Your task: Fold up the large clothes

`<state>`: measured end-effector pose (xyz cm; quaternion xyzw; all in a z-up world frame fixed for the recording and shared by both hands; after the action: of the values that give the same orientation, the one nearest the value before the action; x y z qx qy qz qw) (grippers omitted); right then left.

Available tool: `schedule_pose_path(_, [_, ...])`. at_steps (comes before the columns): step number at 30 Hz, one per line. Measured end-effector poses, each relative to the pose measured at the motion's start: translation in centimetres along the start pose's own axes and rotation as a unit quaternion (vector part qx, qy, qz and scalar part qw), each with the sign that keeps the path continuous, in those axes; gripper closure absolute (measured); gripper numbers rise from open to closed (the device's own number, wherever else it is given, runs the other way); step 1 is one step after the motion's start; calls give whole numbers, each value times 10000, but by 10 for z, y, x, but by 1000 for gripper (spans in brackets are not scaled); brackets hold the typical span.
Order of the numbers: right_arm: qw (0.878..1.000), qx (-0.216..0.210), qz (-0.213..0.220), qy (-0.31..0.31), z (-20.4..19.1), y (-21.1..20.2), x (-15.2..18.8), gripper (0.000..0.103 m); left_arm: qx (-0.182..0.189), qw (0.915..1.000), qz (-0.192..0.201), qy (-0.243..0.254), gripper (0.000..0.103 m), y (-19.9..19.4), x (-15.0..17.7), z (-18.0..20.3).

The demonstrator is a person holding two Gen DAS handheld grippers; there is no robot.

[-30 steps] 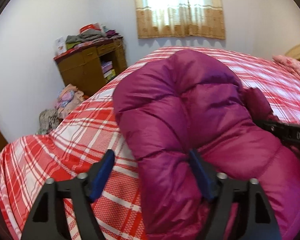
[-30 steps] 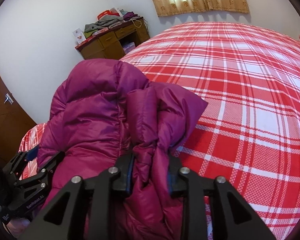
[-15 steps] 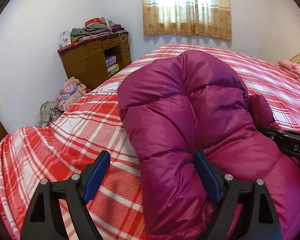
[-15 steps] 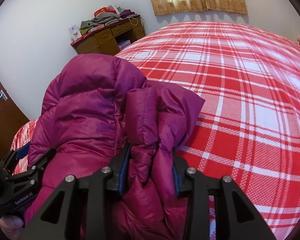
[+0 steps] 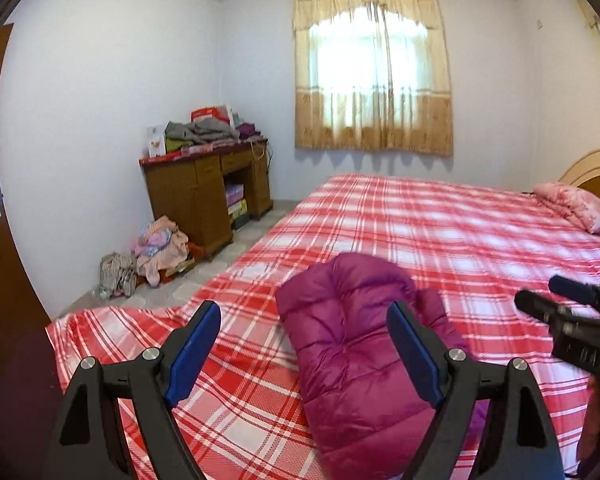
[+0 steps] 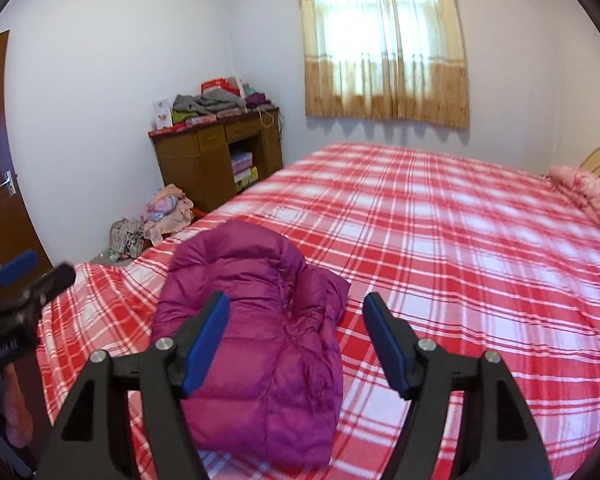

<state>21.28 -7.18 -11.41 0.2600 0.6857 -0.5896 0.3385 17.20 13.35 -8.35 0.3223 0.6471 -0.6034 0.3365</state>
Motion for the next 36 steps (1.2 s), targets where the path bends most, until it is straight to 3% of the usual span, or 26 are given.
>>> schedule_pose_path(10, [9994, 72, 327, -81, -9, -40, -9, 27, 109, 9996, 262, 22, 17, -29, -11, 4])
schedule_pose_path(36, [9994, 5, 306, -154, -13, -42, -4, 27, 43, 9999, 133, -1, 17, -17, -6, 2])
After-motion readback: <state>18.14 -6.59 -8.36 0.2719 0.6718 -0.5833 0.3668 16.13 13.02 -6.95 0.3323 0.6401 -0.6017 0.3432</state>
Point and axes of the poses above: each gripper's, at about its wrist camera, not at the fingertips, and y roughly the way its jaws point, z to its right, x to its underside, the point moved 10 cm from there along y, roughly the way its jaws point, and after that the axes turned 10 degrees about -z, right-handed, at the moved point
